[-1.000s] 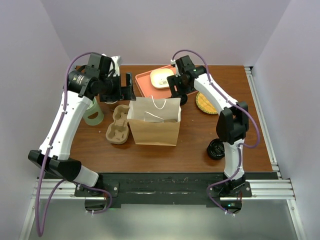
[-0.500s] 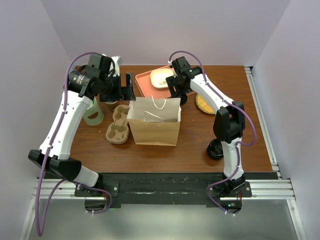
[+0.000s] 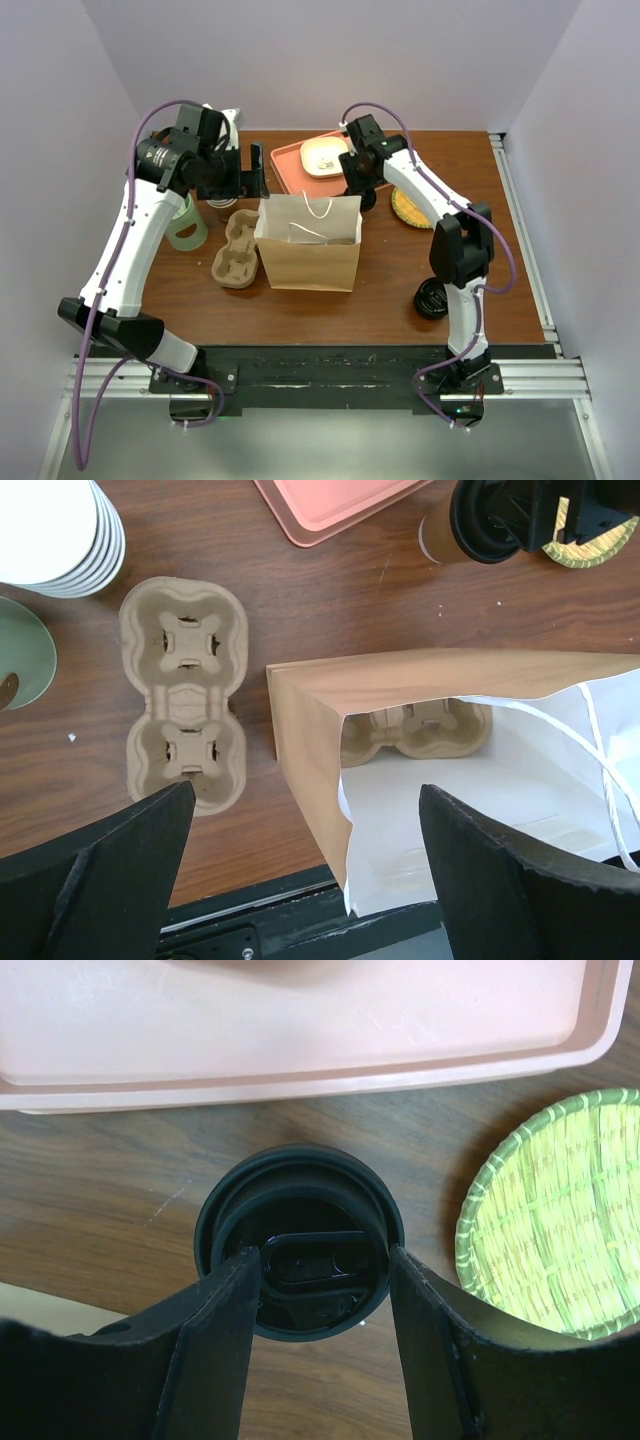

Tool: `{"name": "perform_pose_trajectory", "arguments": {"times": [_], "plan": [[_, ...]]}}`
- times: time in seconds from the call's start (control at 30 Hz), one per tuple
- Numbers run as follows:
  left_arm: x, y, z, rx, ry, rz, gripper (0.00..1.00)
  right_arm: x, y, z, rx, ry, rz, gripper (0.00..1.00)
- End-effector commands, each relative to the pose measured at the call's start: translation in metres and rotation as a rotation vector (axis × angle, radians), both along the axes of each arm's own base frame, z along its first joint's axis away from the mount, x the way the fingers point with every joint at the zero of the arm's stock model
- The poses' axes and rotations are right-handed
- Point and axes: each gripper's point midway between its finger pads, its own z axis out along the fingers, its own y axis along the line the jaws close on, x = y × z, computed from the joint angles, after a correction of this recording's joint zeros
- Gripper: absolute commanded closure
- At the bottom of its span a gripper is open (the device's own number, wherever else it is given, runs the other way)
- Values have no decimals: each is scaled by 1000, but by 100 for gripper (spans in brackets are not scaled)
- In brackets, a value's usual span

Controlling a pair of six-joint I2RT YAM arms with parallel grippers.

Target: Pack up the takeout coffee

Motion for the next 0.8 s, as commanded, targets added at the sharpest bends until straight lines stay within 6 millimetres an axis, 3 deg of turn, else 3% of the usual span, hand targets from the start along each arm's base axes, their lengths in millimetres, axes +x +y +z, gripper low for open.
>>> {"name": "perform_pose_trajectory", "arguments": {"times": [0.0,0.4,0.77], "plan": [[6,0,10,-4,-39,-9,0,-12,-11,5,15,25,-14,43],[4,-1,10,-13,-35,-14,0,-4,11,46,132,-41,36,20],[6,-6,9,-37,-26,-19,0,-2,5,24,90,-12,18,18]]}}
